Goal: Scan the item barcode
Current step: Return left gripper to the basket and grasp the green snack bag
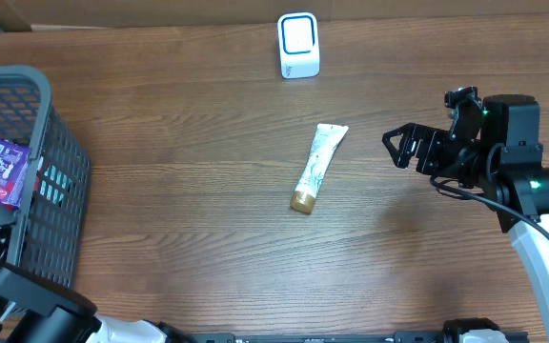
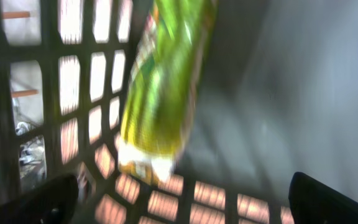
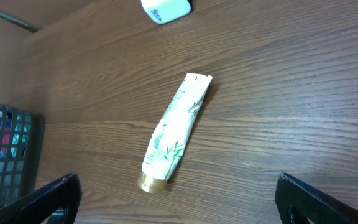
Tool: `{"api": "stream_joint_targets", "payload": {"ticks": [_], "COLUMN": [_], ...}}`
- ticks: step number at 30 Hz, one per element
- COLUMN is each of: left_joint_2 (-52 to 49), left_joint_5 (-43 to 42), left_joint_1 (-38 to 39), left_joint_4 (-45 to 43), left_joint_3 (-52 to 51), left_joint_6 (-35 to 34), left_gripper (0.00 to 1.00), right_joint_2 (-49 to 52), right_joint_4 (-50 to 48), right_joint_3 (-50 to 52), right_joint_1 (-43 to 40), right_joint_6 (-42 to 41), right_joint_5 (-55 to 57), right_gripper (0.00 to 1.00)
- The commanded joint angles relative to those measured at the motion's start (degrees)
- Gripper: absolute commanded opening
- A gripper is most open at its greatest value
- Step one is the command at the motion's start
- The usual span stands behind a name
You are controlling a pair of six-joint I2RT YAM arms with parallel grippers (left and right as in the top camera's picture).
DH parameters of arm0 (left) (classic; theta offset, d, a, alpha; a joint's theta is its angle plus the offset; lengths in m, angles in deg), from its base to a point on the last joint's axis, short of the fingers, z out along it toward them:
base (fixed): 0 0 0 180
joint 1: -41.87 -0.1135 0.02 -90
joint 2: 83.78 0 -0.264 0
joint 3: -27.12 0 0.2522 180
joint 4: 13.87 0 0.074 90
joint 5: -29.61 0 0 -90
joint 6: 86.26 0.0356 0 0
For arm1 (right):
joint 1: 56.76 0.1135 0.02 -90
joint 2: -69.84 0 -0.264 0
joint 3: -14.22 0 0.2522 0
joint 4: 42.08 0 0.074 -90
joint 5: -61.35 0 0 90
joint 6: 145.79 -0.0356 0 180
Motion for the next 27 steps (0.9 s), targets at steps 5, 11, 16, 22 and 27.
{"api": "stream_joint_targets", "payload": {"ticks": [5, 11, 16, 22, 27], "left_joint_2": [0.50, 0.50, 0.50, 0.50, 0.52], "left_joint_5": [2.21, 3.48, 3.61, 1.70, -2.80], "left_joint_1": [-1.25, -1.27, -1.27, -1.27, -1.25], "left_joint_4": [-8.41, -13.22, -16.44, -17.40, -15.76], "left_joint_3": [-7.26, -12.28, -14.82, -14.75, -9.42], "left_joint_6": [3.78, 5.86, 5.84, 5.86, 9.60], "left_gripper": [1.00, 1.00, 0.84, 0.06, 0.04], "right_joint_2": [-0.35, -0.35, -0.35, -0.35, -0.35], "right_joint_4": [-0.09, -0.04, 0.11, 0.09, 0.11], "right_joint_3": [-1.18, -1.14, -1.14, -1.14, -1.14], "right_joint_1": [0.09, 0.09, 0.09, 0.09, 0.09], "right_joint_6": [0.24, 0.24, 0.26, 0.24, 0.24], "right_joint_5": [-0.28, -0.26, -0.26, -0.24, -0.26], "right_gripper": [1.00, 1.00, 1.00, 1.00, 1.00]}}
